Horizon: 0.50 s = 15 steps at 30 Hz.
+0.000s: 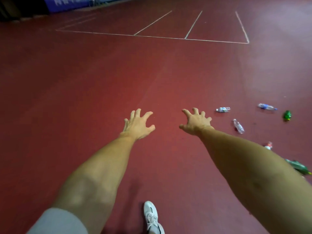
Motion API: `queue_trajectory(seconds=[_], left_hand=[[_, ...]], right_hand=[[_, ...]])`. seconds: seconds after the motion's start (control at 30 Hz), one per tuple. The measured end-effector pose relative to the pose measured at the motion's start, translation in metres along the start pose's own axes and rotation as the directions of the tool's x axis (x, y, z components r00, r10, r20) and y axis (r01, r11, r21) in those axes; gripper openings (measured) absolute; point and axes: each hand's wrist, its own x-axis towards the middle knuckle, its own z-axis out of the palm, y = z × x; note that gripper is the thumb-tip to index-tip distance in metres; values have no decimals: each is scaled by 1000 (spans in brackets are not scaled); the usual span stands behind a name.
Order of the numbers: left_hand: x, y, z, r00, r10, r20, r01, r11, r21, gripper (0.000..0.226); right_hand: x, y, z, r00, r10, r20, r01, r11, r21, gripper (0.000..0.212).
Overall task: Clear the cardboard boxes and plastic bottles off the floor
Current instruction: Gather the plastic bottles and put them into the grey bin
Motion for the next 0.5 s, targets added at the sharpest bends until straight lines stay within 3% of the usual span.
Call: queue_trajectory(seconds=[0.3, 0.5], left_hand=[[236, 94, 4, 974, 215, 70, -214, 977, -23, 63], [356, 190, 17, 906, 393, 158, -400, 916, 17, 64]], right_hand=[[171, 84, -33, 975, 222, -3, -221, 974, 50, 79], [244, 172, -48, 916, 400, 26, -400, 911, 100, 79]])
